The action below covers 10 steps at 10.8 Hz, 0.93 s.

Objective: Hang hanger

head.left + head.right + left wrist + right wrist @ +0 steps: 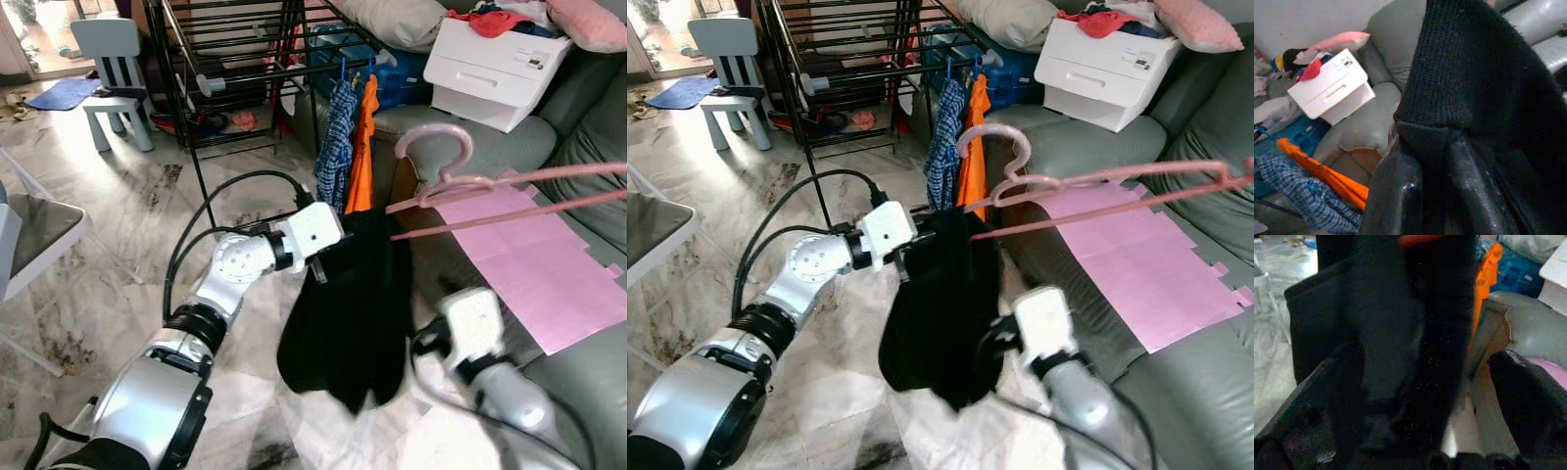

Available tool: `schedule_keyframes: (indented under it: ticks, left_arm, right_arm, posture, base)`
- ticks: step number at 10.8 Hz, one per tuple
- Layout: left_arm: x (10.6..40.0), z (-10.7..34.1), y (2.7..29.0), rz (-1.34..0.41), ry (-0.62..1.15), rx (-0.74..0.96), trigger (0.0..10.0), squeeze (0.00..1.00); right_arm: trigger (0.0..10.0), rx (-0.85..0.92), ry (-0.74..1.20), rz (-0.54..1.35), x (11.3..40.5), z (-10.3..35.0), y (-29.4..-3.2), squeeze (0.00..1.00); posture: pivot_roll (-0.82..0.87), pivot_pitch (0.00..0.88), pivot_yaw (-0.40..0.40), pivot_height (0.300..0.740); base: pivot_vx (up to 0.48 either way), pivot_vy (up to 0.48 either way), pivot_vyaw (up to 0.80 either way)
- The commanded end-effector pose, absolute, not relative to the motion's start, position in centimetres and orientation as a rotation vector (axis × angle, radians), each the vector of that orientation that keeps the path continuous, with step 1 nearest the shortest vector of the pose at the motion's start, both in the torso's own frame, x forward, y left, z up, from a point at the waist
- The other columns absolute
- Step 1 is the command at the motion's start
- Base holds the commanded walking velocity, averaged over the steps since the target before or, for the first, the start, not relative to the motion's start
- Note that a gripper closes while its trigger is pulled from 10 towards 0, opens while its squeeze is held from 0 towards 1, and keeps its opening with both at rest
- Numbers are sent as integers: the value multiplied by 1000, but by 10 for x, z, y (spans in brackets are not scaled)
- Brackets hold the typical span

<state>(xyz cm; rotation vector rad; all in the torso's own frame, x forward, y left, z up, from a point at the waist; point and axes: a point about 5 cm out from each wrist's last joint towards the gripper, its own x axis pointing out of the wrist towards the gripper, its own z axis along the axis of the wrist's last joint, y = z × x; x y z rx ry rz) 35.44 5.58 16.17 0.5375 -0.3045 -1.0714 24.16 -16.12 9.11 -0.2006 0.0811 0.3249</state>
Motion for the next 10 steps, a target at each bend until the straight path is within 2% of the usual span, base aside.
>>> schedule_keyframes:
  ticks: [1, 4, 7, 10]
  left_arm:
    - [354, 180, 49, -1084, -406, 514, 0, 0]
    - [354, 195, 50, -1124, -468, 473, 0, 0]
    - [362, 188, 64, -1043, -407, 518, 0, 0]
    - [363, 197, 60, -1040, -446, 509, 0, 0]
  right_arm:
    - [10000, -217, 93, 314, 243, 88, -163, 0]
    - [10000, -267, 67, 260, 251, 96, -183, 0]
    - [10000, -268, -92, 166, 250, 122, -195, 0]
    - [10000, -256, -21, 140, 240, 103, -203, 0]
  posture:
    - [9, 0, -29, 740]
    - [17, 0, -34, 740]
    - [15, 0, -32, 740]
    - [8, 0, -24, 740]
  base:
    - [0, 0, 0]
    - [0, 0, 0]
    - [0, 0, 0]
    - [0, 0, 0]
